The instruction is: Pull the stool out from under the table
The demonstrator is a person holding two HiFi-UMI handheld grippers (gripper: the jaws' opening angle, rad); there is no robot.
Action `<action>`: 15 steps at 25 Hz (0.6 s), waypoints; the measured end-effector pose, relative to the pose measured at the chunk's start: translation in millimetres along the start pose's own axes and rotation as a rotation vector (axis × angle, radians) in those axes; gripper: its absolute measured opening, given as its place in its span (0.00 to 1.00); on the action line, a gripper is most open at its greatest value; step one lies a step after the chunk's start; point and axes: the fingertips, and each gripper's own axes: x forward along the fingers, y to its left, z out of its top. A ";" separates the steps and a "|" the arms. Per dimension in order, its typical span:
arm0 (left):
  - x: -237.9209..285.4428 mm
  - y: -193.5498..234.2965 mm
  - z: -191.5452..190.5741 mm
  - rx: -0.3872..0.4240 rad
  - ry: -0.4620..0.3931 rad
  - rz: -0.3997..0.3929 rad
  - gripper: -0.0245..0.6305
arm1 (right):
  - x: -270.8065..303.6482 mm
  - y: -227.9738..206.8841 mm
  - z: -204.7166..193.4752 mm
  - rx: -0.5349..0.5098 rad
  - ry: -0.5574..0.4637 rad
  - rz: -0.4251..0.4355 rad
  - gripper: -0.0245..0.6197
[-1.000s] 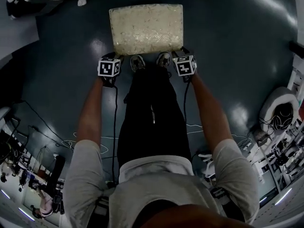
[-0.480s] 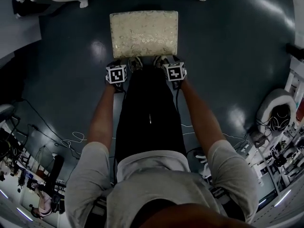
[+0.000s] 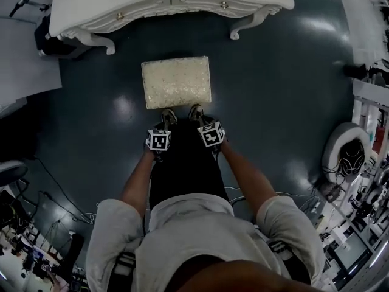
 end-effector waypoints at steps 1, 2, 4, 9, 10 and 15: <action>-16.0 -6.7 18.4 -0.015 -0.057 -0.002 0.07 | -16.1 5.8 15.9 0.000 -0.045 0.006 0.08; -34.5 -13.1 37.7 -0.028 -0.119 -0.003 0.07 | -33.8 15.5 35.0 -0.015 -0.099 0.018 0.07; -73.1 -23.6 76.8 -0.059 -0.250 -0.013 0.07 | -66.8 38.4 77.9 -0.059 -0.220 0.044 0.07; -157.3 -49.2 153.1 -0.115 -0.467 -0.056 0.07 | -149.1 61.0 175.2 -0.017 -0.466 0.046 0.06; -176.7 -59.8 166.1 -0.099 -0.496 -0.047 0.07 | -174.2 59.7 190.0 -0.006 -0.510 0.044 0.06; -265.2 -126.7 202.6 -0.032 -0.609 -0.022 0.07 | -288.4 46.6 210.5 -0.034 -0.647 0.028 0.06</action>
